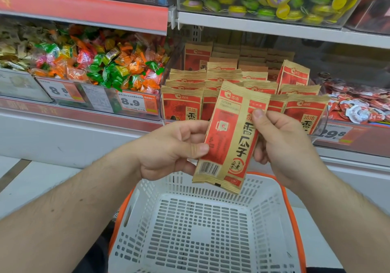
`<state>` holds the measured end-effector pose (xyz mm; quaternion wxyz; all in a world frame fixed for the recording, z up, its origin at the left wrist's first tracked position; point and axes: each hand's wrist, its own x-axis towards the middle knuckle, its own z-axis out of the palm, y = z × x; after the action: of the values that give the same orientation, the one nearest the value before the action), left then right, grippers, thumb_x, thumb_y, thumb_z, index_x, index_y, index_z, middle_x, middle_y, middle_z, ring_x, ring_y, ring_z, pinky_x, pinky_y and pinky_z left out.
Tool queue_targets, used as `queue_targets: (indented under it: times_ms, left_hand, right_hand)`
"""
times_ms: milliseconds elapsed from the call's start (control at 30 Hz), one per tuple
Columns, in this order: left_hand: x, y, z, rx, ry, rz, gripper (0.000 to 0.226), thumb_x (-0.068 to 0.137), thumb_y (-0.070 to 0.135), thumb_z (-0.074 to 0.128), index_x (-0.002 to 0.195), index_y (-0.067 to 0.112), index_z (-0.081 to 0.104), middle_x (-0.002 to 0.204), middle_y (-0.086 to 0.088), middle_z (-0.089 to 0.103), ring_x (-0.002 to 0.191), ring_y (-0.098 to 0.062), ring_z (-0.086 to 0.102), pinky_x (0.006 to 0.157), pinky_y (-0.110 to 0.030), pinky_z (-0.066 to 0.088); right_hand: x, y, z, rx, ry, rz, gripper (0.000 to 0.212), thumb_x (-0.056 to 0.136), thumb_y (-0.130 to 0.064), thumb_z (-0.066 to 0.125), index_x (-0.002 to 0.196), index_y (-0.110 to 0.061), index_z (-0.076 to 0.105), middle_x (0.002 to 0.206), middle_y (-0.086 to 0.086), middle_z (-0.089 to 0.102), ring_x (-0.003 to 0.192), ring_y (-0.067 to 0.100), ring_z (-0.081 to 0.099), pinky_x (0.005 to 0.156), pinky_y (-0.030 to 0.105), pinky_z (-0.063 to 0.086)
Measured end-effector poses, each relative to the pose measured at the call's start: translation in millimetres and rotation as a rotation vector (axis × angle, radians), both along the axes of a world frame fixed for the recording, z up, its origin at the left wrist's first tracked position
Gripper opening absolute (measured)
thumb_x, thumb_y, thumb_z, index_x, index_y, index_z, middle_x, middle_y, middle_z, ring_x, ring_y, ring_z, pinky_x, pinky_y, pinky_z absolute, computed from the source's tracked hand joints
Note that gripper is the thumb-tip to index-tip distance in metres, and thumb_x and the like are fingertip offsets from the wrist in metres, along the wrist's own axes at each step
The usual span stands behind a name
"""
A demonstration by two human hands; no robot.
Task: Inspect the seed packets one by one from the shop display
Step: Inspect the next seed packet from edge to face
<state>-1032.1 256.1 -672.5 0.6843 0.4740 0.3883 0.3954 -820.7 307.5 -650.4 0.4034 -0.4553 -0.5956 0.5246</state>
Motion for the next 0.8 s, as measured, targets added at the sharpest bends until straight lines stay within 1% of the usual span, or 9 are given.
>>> queue_targets:
  times_ms: [133,200,300,367,433,600,667,733,800]
  left_hand:
    - [2,2,-3,0.033,-0.051,0.064,0.047,0.084,0.009,0.06,0.13,0.016,0.059,0.116,-0.012,0.071,0.1,-0.028,0.07,0.078,-0.047,0.059]
    - [3,3,-4,0.051,-0.08,0.094,0.044,0.084,0.009,0.059,0.127,0.017,0.061,0.115,-0.012,0.071,0.098,-0.029,0.071,0.076,-0.045,0.06]
    - [1,4,-3,0.05,-0.122,0.137,0.041,0.084,0.008,0.058,0.124,0.016,0.065,0.113,-0.015,0.072,0.092,-0.029,0.072,0.072,-0.042,0.062]
    - [0,5,-3,0.04,-0.128,0.154,0.042,0.084,0.009,0.059,0.124,0.014,0.064,0.115,-0.017,0.071,0.094,-0.031,0.072,0.072,-0.042,0.062]
    - [-1,4,-5,0.029,-0.122,0.159,0.044,0.083,0.009,0.059,0.127,0.012,0.062,0.117,-0.019,0.069,0.095,-0.033,0.071,0.072,-0.043,0.062]
    - [0,3,0,0.02,-0.07,0.186,0.04,0.086,0.003,0.065,0.124,0.015,0.065,0.117,-0.015,0.071,0.1,-0.035,0.069,0.073,-0.045,0.062]
    - [3,1,1,0.076,0.109,0.242,0.038,0.092,-0.002,0.06,0.122,0.021,0.064,0.116,-0.008,0.073,0.102,-0.03,0.071,0.079,-0.049,0.061]
    - [9,-1,1,0.109,0.261,0.301,0.035,0.095,0.002,0.06,0.12,0.026,0.063,0.11,0.003,0.074,0.1,-0.02,0.072,0.081,-0.047,0.06]
    - [16,-3,1,0.074,0.257,0.324,0.033,0.09,0.012,0.067,0.119,0.025,0.06,0.102,0.008,0.075,0.094,-0.012,0.072,0.074,-0.038,0.061]
  right_hand:
    - [4,0,3,-0.046,-0.075,0.125,0.022,0.097,-0.03,0.055,0.094,-0.011,0.066,0.068,0.007,0.069,0.048,0.019,0.05,0.044,0.026,0.037]
    - [7,1,3,-0.093,-0.133,0.252,0.014,0.091,-0.02,0.063,0.101,-0.011,0.067,0.078,0.016,0.072,0.058,0.026,0.054,0.05,0.031,0.041]
    - [9,2,1,-0.148,-0.2,0.418,0.03,0.081,-0.008,0.076,0.108,-0.01,0.065,0.092,0.023,0.073,0.068,0.034,0.059,0.057,0.035,0.047]
    - [11,3,-1,-0.15,-0.241,0.471,0.041,0.073,-0.016,0.075,0.112,-0.01,0.063,0.096,0.02,0.074,0.076,0.045,0.063,0.058,0.034,0.05]
    - [12,4,-1,-0.151,-0.237,0.486,0.044,0.071,-0.018,0.073,0.113,-0.009,0.062,0.098,0.021,0.074,0.084,0.049,0.065,0.059,0.033,0.052]
    - [11,2,0,-0.129,-0.237,0.503,0.037,0.077,-0.012,0.079,0.111,-0.011,0.062,0.093,0.019,0.075,0.071,0.033,0.068,0.061,0.036,0.054]
    - [7,-3,0,-0.093,-0.313,0.473,0.036,0.079,-0.007,0.078,0.11,-0.017,0.062,0.087,0.013,0.076,0.068,0.03,0.07,0.064,0.041,0.057]
    - [1,-8,-4,-0.037,-0.432,0.442,0.04,0.078,-0.009,0.081,0.11,-0.025,0.062,0.082,0.005,0.076,0.066,0.023,0.072,0.067,0.042,0.059]
    - [-5,-13,-10,0.03,-0.513,0.428,0.046,0.071,-0.019,0.087,0.107,-0.032,0.062,0.081,0.002,0.075,0.068,0.02,0.073,0.069,0.044,0.061]
